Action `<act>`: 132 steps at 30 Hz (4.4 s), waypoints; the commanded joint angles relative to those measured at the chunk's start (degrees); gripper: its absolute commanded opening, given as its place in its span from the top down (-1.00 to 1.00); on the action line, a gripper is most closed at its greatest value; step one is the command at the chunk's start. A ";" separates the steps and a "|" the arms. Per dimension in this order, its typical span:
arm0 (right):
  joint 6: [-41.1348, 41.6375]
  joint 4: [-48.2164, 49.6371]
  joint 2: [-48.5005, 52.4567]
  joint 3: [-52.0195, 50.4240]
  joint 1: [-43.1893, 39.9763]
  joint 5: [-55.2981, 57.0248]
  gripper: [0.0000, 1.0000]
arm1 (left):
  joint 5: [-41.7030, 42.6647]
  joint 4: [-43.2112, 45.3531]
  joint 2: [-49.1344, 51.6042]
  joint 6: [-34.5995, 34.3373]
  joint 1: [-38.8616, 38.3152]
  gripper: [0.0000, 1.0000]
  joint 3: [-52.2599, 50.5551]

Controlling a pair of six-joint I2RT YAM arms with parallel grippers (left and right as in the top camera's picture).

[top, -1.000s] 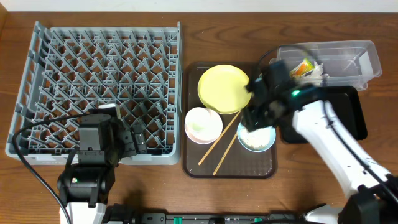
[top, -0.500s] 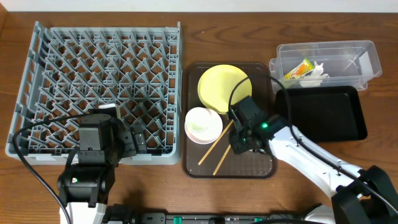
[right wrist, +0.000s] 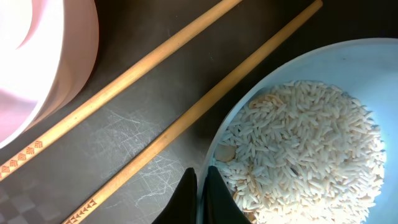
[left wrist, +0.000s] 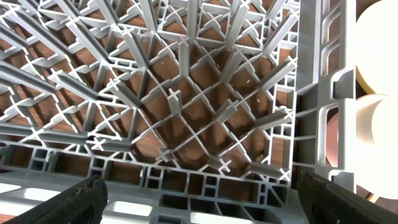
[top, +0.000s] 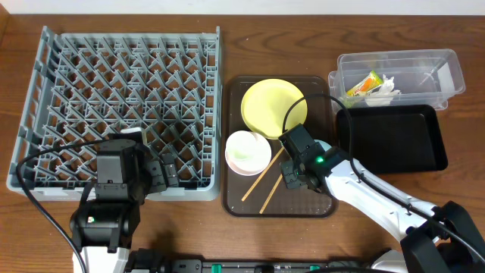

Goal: Sort waste into correct bins and load items into the dishwasher rack
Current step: 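Grasp the rim of the light-blue rice bowl with the right gripper, then tip the blue bowl over the black tray to pour out the rice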

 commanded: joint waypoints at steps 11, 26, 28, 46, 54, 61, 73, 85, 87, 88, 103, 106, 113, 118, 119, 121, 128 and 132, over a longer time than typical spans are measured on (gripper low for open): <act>1.20 -1.14 -12.00 6.69 -11.06 -17.81 0.98 | -0.07 -0.11 -0.04 -0.55 0.28 -0.98 1.16; -5.95 -3.54 -12.55 6.51 -42.95 -43.56 0.98 | -0.09 -0.09 -0.04 -0.55 0.28 -0.99 1.16; -7.45 -3.89 -11.08 6.49 -46.45 -46.51 0.98 | -0.09 -0.09 -0.04 -0.55 0.28 -0.98 1.16; -13.81 3.30 10.10 6.47 -65.16 -74.47 0.98 | -0.09 -0.11 -0.04 -0.55 0.28 -0.98 1.16; -13.84 4.94 17.97 6.47 -72.02 -82.99 0.98 | -0.07 -0.13 -0.04 -0.55 0.28 -0.99 1.16; -12.09 7.76 22.64 6.47 -77.18 -92.63 0.98 | -0.09 -0.24 -0.04 -0.55 0.28 -0.99 1.16; -1.79 8.28 23.06 6.47 -82.77 -92.70 0.98 | -0.09 -0.24 -0.04 -0.55 0.28 -0.98 1.16; 10.91 19.04 22.84 6.49 -85.15 -92.70 0.98 | -0.09 -0.26 -0.04 -0.55 0.28 -0.98 1.16; 10.91 19.10 22.34 6.49 -84.24 -92.70 0.98 | -0.09 -0.24 -0.04 -0.55 0.28 -0.99 1.16; 10.91 19.06 22.08 6.49 -83.67 -92.70 0.98 | -0.09 -0.24 -0.04 -0.55 0.28 -0.99 1.16; 14.12 18.93 13.55 6.49 -73.24 -92.70 0.98 | -0.09 -0.26 -0.04 -0.52 0.28 -0.98 1.16; 13.84 20.90 11.89 6.49 -73.20 -92.70 0.98 | -0.09 -0.24 -0.04 -0.55 0.28 -0.99 1.16; 13.18 24.68 11.54 6.49 -74.25 -92.65 0.98 | -0.09 -0.26 -0.04 -0.55 0.28 -0.99 1.16; 14.93 24.65 11.54 6.49 -74.69 -92.54 0.98 | -0.09 -0.26 -0.04 -0.52 0.28 -0.99 1.16; 14.91 24.65 11.54 6.49 -74.69 -92.54 0.98 | -0.09 -0.26 -0.04 -0.52 0.28 -0.99 1.16; 14.95 24.61 11.54 6.49 -74.69 -92.04 0.98 | -0.09 -0.26 -0.04 -0.52 0.28 -0.99 1.16; 13.00 24.61 11.54 6.47 -72.57 -92.70 0.98 | -0.09 -0.24 -0.04 -0.52 0.28 -0.98 1.16; 11.89 24.63 10.01 6.47 -68.22 -92.70 0.98 | -0.09 -0.26 -0.04 -0.55 0.28 -0.99 1.16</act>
